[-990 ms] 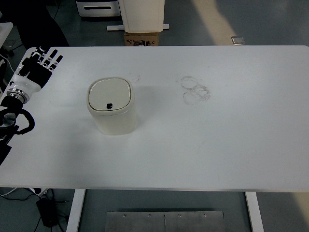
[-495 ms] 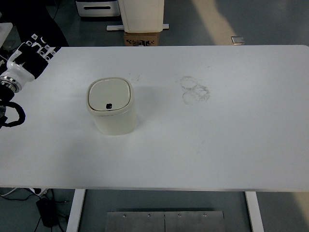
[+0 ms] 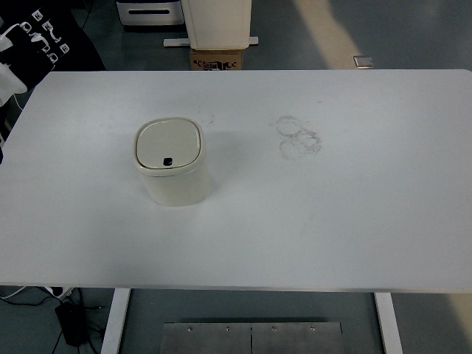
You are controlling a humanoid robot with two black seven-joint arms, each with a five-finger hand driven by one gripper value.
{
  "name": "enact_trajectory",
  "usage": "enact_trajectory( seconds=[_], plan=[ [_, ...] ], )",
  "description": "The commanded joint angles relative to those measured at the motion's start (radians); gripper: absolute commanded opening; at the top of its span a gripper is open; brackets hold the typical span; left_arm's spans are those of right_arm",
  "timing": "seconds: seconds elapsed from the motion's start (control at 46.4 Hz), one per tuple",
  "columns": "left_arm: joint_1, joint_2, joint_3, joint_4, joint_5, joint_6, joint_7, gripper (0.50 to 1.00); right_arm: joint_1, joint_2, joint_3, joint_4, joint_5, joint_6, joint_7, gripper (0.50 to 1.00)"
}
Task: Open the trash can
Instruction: 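Move the left hand over the cream trash can toward its lid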
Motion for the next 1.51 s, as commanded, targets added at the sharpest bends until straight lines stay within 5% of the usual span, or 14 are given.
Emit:
enact_trajectory(
  seconds=[0.0, 0.237, 0.667, 0.883, 1.141, 1.27, 1.486],
  plan=[
    [-0.009, 0.003, 0.023, -0.02, 0.032, 0.009, 0.0, 1.0, 0.0, 0.0, 0.0, 0.0, 0.0, 0.0, 0.0, 0.991],
    [-0.029, 0.099, 0.052, -0.181, 0.089, 0.014, 0.017, 1.0, 0.0, 0.0, 0.0, 0.0, 0.001, 0.0, 0.0, 0.991],
    [-0.273, 0.184, 0.213, -0.212, 0.218, -0.006, 0.239, 1.0, 0.0, 0.0, 0.0, 0.0, 0.0, 0.0, 0.0, 0.991],
    [-0.353, 0.218, 0.237, -0.252, 0.242, -0.137, 0.422, 1.0, 0.0, 0.0, 0.0, 0.0, 0.0, 0.0, 0.0, 0.991],
    [-0.374, 0.233, 0.243, -0.339, 0.412, -0.253, 0.447, 1.0, 0.0, 0.0, 0.0, 0.0, 0.0, 0.0, 0.0, 0.991],
    [-0.382, 0.236, 0.279, -0.38, 0.514, -0.261, 0.506, 1.0, 0.0, 0.0, 0.0, 0.0, 0.0, 0.0, 0.0, 0.991],
    [-0.457, 0.231, 0.325, -0.434, 0.521, -0.272, 0.51, 1.0, 0.0, 0.0, 0.0, 0.0, 0.0, 0.0, 0.0, 0.991]
  ],
)
